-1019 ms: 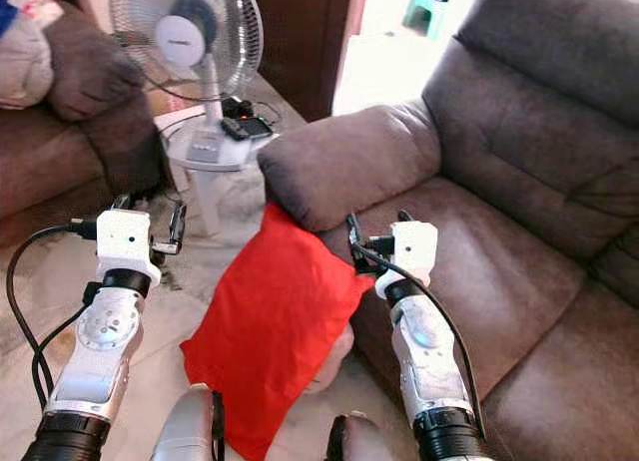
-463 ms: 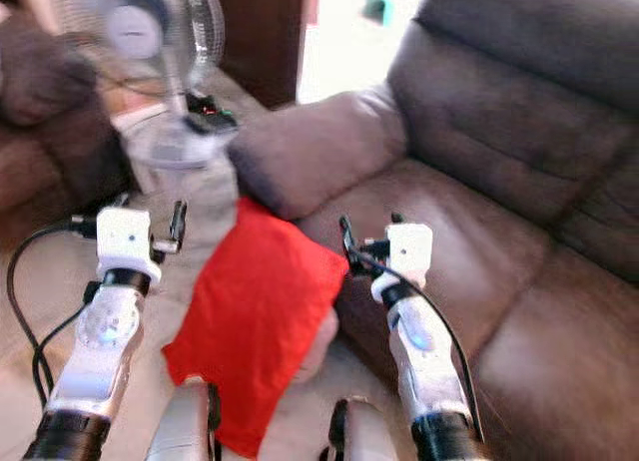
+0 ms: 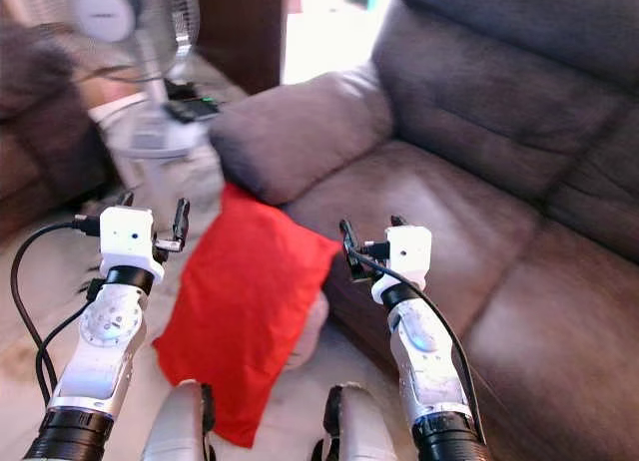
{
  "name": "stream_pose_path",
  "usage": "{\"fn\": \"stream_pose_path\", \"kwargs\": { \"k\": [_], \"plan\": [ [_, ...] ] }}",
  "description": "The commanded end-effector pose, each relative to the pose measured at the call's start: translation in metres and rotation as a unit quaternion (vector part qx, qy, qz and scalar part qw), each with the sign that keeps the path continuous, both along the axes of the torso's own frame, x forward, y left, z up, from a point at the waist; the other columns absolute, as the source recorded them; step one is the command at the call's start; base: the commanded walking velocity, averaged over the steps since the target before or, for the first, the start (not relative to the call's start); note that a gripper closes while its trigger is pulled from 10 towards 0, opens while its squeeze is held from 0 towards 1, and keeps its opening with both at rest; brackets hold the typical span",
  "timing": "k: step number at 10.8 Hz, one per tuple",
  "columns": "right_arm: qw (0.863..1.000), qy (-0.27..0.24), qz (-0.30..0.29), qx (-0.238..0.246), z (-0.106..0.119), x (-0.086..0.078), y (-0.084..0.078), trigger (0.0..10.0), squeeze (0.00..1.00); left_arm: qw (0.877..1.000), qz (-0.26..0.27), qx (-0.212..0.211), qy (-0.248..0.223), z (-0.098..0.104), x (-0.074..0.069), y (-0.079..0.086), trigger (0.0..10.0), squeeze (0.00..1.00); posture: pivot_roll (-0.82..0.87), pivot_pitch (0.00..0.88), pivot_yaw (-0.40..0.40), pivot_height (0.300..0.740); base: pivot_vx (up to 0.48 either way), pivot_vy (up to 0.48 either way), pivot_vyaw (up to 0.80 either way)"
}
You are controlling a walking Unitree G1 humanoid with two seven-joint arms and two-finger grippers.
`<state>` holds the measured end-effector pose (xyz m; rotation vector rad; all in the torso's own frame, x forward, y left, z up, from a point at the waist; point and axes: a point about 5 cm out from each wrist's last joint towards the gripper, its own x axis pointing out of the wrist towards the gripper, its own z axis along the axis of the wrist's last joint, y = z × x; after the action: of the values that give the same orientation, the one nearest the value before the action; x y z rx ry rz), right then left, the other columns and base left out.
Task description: Move the pillow to the sofa from floor
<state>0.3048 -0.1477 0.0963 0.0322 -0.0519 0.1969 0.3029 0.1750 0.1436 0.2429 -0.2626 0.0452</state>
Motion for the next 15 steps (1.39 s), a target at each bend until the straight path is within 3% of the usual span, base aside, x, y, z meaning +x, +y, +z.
{"fn": "stream_pose_path", "kwargs": {
  "k": [1, 3, 6, 12, 15],
  "plan": [
    [1.000, -0.006, -0.001, -0.008, 0.0024, 0.0000, -0.0021, 10.0, 0.00, 1.000, -0.004, -0.005, 0.006, 0.0001, 0.0016, -0.0014, 10.0, 0.00, 0.05, 0.087, -0.104, 0.597, 0.000, 0.000, 0.00],
    [0.999, -0.012, 0.017, -0.027, 0.0031, -0.0020, 0.0003, 10.0, 0.00, 1.000, -0.004, -0.004, 0.005, 0.0008, 0.0022, -0.0018, 10.0, 0.00, 0.05, 0.085, -0.102, 0.597, 0.000, 0.000, 0.00],
    [0.999, -0.011, 0.022, -0.024, 0.0027, -0.0026, 0.0026, 10.0, 0.00, 1.000, -0.005, -0.005, 0.006, 0.0006, 0.0022, -0.0019, 10.0, 0.00, 0.05, 0.086, -0.102, 0.597, 0.000, 0.000, 0.73],
    [0.999, -0.022, 0.018, -0.035, 0.0045, -0.0017, 0.0031, 10.0, 0.00, 1.000, -0.011, -0.008, 0.008, 0.0012, 0.0037, -0.0044, 10.0, 0.00, 0.05, 0.076, -0.100, 0.597, 0.000, 0.000, 0.13],
    [1.000, -0.014, 0.010, -0.017, 0.0037, -0.0014, 0.0007, 10.0, 0.00, 1.000, -0.007, -0.003, 0.029, -0.0043, 0.0051, -0.0032, 10.0, 0.00, 0.05, 0.085, -0.098, 0.597, 0.000, 0.000, 0.00]
  ]
}}
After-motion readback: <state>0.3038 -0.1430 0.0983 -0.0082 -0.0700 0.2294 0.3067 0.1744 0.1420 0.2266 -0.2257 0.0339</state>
